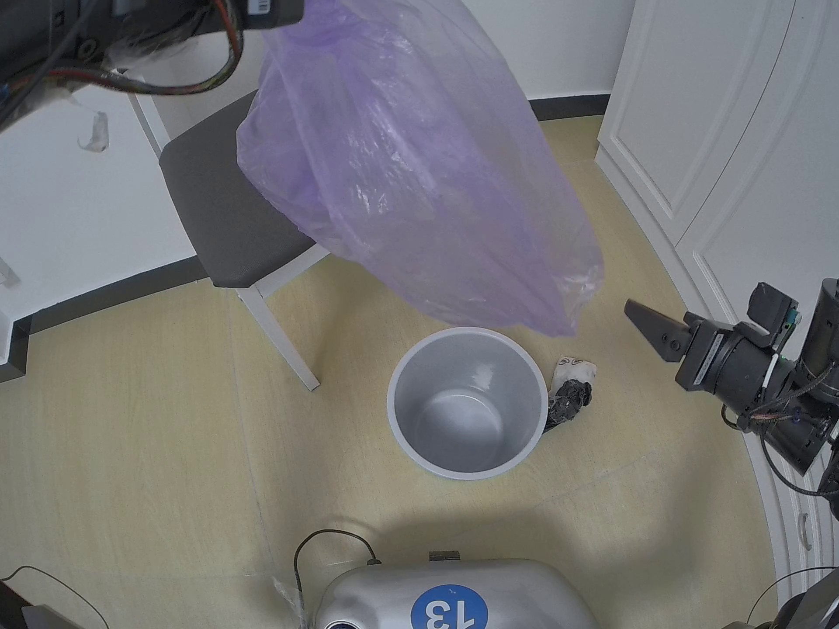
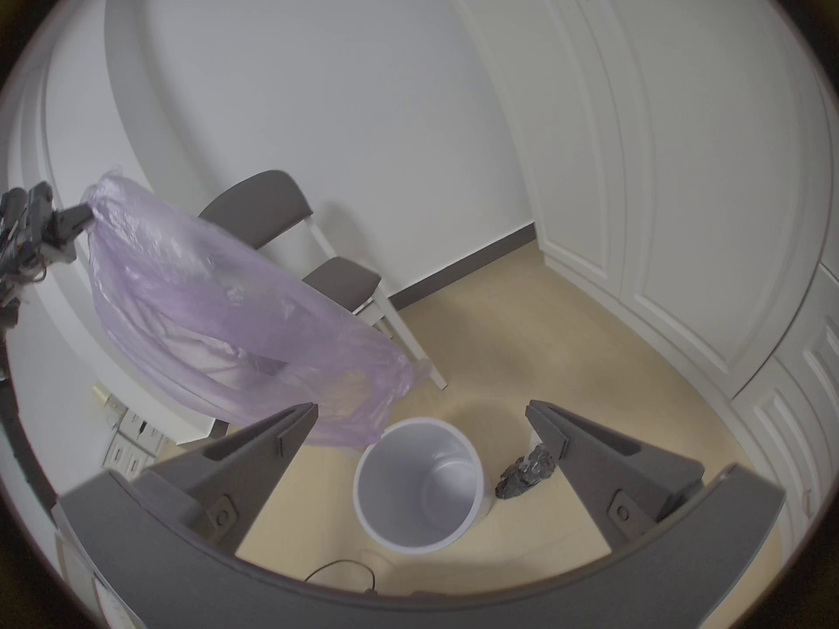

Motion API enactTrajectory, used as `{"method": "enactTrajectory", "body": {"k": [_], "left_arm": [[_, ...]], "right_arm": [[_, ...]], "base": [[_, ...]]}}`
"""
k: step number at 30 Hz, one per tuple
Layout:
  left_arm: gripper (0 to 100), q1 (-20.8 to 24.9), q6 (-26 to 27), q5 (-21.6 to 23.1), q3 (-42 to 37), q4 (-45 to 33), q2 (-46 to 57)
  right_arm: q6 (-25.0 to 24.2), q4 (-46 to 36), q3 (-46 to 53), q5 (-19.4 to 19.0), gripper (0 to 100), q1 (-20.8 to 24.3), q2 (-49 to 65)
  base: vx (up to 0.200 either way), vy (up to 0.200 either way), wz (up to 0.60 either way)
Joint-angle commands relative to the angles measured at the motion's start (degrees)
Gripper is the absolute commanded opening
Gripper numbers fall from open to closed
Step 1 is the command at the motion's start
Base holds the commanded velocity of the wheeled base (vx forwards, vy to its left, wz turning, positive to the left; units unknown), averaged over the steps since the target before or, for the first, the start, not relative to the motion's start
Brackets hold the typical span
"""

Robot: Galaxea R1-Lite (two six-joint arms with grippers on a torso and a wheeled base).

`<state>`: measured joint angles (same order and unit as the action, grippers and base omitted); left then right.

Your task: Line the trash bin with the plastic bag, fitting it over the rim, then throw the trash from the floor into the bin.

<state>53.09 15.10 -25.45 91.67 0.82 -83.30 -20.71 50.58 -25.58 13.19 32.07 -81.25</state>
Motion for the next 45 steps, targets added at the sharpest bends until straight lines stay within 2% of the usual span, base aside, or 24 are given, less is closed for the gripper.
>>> {"method": "enactTrajectory", "body": {"k": [1, 8, 19, 23, 24, 30, 45], "left_arm": [[0, 1.1, 0.0, -0.2, 0.1, 0.2, 0.2], [0, 3.9, 0.0, -0.6, 0.4, 0.3, 0.3], [0, 5.8, -0.1, -1.2, 0.2, 0.5, 1.2], [0, 5.9, -0.2, -1.2, 0.0, 0.7, 1.2], [0, 5.9, -0.2, -1.2, 0.0, 0.9, 1.2], [0, 5.9, -0.2, -1.2, -0.4, 0.9, 1.3], [0, 5.8, 0.0, -1.3, -2.7, 1.0, 2.9]], "right_arm": [[0.0, 0.0, 1.1, -0.7, 100, 1.1, -0.9], [-1.6, 1.9, 1.1, -0.7, 100, 1.4, -7.3], [-9.8, 10.5, 1.3, -0.8, 100, 6.4, -15.8], [-12.5, 14.1, 1.1, -0.8, 100, 6.5, -19.3], [-13.0, 15.5, 1.2, -0.8, 0, 6.6, -20.2], [-13.0, 25.4, 3.3, -0.8, 0, 6.3, -24.0], [-11.4, 25.7, 4.2, -1.0, 0, 5.3, -23.1]], "base": [[0.000, 0.000, 0.00], [0.000, 0.000, 0.00], [0.000, 0.000, 0.00], [0.000, 0.000, 0.00], [0.000, 0.000, 0.00], [0.000, 0.000, 0.00], [0.000, 0.000, 0.00]]}}
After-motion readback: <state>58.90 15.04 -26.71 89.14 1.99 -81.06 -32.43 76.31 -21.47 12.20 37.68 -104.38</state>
